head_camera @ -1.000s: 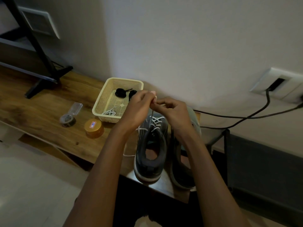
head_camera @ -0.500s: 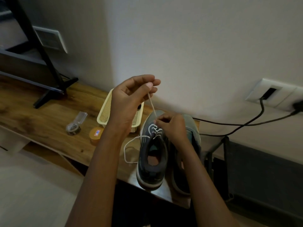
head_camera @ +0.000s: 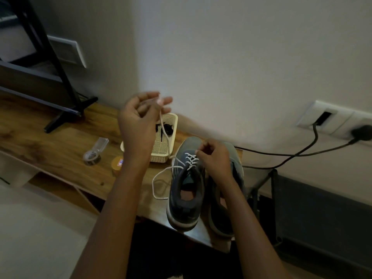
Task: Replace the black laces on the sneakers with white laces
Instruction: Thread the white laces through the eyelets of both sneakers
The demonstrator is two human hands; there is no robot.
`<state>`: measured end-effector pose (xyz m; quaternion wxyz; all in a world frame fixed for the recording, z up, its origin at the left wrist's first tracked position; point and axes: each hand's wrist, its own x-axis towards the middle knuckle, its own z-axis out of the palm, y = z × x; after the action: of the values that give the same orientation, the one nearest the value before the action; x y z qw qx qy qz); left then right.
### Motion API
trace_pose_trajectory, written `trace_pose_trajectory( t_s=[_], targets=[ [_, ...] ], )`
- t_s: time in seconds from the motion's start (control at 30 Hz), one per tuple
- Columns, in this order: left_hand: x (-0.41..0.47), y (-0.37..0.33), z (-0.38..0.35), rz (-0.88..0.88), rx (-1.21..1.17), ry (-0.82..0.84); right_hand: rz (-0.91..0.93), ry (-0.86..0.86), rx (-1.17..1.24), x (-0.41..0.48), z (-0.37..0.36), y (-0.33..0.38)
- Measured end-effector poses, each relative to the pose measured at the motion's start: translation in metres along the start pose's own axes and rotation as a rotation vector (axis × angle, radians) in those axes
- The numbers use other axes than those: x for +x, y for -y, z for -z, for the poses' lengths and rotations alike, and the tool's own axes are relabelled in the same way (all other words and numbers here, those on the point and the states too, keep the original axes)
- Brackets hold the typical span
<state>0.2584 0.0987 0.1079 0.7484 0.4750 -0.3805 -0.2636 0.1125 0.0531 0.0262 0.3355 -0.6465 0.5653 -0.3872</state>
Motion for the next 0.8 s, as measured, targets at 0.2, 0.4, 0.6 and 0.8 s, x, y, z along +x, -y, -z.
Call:
trace_pose_trajectory(
  t_s=[0.2,0.4,0.6,0.8],
  targets=[
    [-0.052,0.065,0.008,-0.003,0.548,0.308,0.008,0.038,-0.13,-0.016,0.01,-0.008],
    [-0.054,0.086,0.018,-0.145,0.951,0.386,0.016,0.047,-0.215,-0.022,0.016,-0.017],
    [-0.057,0.088,0.019,-0.185,0.979,0.526,0.033,0.107,-0.28,-0.016,0.021,-0.029],
    [-0.055,0.096,0.018,-0.227,1.022,0.589,0.075,0.145,-0.288,-0.013,0.019,-0.036]
  ],
)
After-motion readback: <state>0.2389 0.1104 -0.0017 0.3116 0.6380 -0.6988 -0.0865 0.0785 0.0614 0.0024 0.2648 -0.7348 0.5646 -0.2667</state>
